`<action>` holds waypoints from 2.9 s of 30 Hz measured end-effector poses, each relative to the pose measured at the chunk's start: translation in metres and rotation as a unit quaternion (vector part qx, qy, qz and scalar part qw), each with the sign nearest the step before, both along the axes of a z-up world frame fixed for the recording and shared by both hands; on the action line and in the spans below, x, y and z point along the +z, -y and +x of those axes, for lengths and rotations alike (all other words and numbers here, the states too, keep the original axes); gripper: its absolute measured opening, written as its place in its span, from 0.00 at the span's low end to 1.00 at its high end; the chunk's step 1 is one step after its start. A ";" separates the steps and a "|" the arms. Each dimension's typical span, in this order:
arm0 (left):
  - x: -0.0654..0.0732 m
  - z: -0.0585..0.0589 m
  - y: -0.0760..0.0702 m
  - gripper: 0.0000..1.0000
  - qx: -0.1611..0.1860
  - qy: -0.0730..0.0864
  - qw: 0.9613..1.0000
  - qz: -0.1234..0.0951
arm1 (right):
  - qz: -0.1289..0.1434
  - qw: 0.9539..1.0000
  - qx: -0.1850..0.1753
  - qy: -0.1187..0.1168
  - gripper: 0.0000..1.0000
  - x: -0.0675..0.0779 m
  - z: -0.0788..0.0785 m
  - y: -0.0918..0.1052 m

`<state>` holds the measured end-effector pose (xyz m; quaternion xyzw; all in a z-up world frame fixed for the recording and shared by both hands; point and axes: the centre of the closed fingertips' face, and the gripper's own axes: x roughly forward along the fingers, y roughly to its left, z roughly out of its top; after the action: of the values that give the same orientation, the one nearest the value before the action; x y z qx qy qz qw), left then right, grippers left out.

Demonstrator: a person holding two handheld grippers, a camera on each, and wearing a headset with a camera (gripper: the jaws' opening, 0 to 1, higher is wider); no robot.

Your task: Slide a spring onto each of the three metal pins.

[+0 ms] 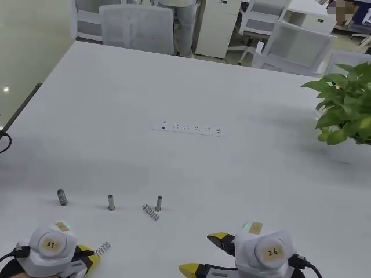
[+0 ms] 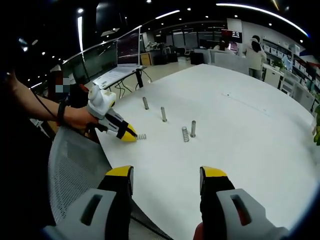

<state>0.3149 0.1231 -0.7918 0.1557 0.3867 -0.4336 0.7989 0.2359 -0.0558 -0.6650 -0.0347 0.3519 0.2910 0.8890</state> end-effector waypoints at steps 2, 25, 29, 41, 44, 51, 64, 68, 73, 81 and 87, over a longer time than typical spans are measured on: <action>0.000 -0.001 0.001 0.03 -0.015 0.009 1.000 0.017 | -0.001 1.000 0.001 0.000 0.52 0.000 0.000 0.000; 0.054 -0.004 0.001 0.03 0.002 0.038 0.999 -0.008 | 0.018 1.000 0.023 -0.001 0.51 0.008 0.017 -0.022; 0.078 -0.003 0.002 0.03 0.016 0.051 0.998 -0.035 | 0.047 0.999 0.007 0.001 0.49 0.016 0.023 -0.025; 0.136 -0.010 0.013 0.03 -0.002 0.096 0.993 -0.076 | 0.059 0.998 0.009 0.000 0.47 0.024 0.026 -0.036; 0.146 -0.010 0.014 0.03 -0.008 0.102 0.992 -0.078 | 0.079 0.997 0.005 0.002 0.46 0.032 0.029 -0.042; 0.169 -0.013 0.022 0.03 -0.028 0.118 0.988 -0.096 | 0.075 0.997 0.011 0.006 0.45 0.037 0.033 -0.048; 0.180 -0.025 0.033 0.03 -0.070 0.124 0.983 -0.113 | 0.073 0.996 0.045 0.017 0.43 0.047 0.040 -0.071; 0.177 -0.032 0.039 0.03 -0.085 0.121 0.983 -0.112 | 0.089 0.994 0.060 0.023 0.39 0.054 0.041 -0.085; 0.177 -0.039 0.046 0.03 -0.105 0.121 0.981 -0.110 | 0.113 0.991 0.075 0.019 0.33 0.059 0.040 -0.100; 0.179 -0.049 0.057 0.03 -0.144 0.129 0.976 -0.103 | 0.126 0.987 0.103 0.014 0.24 0.059 0.030 -0.112; 0.178 -0.052 0.061 0.03 -0.165 0.134 0.973 -0.091 | 0.130 0.986 0.106 0.017 0.17 0.064 0.027 -0.114</action>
<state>0.2627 0.0624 -0.6140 0.2013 0.2038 -0.5682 0.7715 0.2630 0.0578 -0.6008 0.0388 0.2904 0.4259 0.8560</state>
